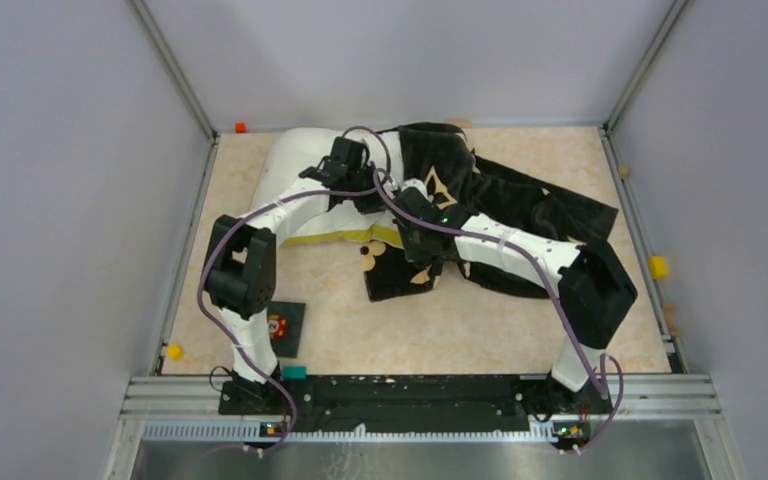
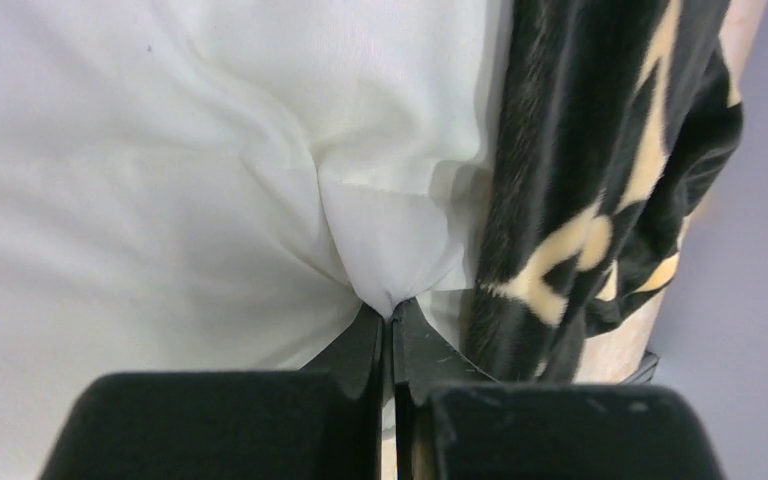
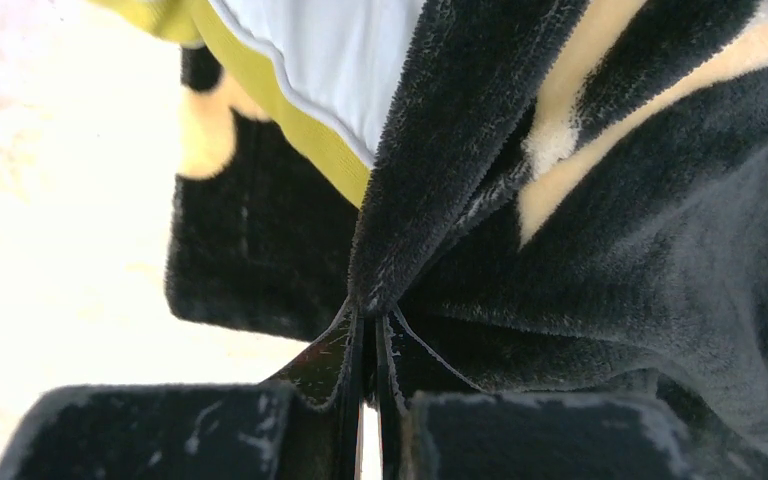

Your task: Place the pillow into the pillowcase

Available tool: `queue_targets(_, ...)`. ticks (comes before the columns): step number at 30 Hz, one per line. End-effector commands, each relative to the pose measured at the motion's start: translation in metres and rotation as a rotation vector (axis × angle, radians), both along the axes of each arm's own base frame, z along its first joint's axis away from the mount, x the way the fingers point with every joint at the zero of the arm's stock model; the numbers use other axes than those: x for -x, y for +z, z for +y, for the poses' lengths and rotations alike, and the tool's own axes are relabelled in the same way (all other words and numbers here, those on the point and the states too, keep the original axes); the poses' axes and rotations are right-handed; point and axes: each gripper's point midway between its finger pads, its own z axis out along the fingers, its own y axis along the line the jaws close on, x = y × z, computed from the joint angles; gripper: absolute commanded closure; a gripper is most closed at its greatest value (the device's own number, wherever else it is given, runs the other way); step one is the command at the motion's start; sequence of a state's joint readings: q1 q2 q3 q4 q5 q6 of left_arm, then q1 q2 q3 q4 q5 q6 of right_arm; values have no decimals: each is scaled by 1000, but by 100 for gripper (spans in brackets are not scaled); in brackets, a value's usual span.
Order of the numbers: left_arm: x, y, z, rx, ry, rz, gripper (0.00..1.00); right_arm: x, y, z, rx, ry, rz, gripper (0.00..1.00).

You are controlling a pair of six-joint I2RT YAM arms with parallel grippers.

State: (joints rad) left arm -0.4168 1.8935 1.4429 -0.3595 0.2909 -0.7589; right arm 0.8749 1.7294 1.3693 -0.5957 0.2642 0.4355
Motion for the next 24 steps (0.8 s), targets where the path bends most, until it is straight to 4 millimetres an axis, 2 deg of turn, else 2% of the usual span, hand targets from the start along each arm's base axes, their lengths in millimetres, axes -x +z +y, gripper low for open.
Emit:
queue_targets(1, -35, 74, -20, 154, 22, -189, 100, 11, 8, 15, -72, 23, 26, 100)
queue_targets(5, -17, 41, -49, 133, -11, -149, 100, -9, 76, 36, -163, 54, -84, 100)
queue_targets(7, -9, 16, -62, 101, -25, -114, 100, -13, 107, 49, -223, 80, -116, 100)
queue_targets(9, 2, -11, -71, 85, -42, -59, 100, -14, 123, 56, -269, 98, -131, 100)
queue_targets(11, 9, -28, -70, 82, -43, -31, 100, -15, 112, 54, -254, 83, -125, 100)
queue_targets(13, 16, -34, -67, 88, -50, -27, 100, -12, 78, 47, -229, 64, -63, 100)
queue_targets(17, 15, -11, -55, 83, -56, -76, 100, -3, 7, 18, -197, 0, 53, 100)
queue_targets(19, 15, -1, -47, 90, -58, -87, 93, 3, -13, 4, -179, -25, 83, 100)
queue_targets(21, 15, 8, -39, 84, -62, -103, 83, 6, -17, -6, -168, -39, 86, 100)
queue_targets(22, 16, 12, -35, 77, -64, -112, 77, 5, -13, -9, -163, -42, 69, 95)
queue_targets(24, 20, 22, -27, 65, -69, -134, 63, 2, 4, -11, -168, -30, 27, 79)
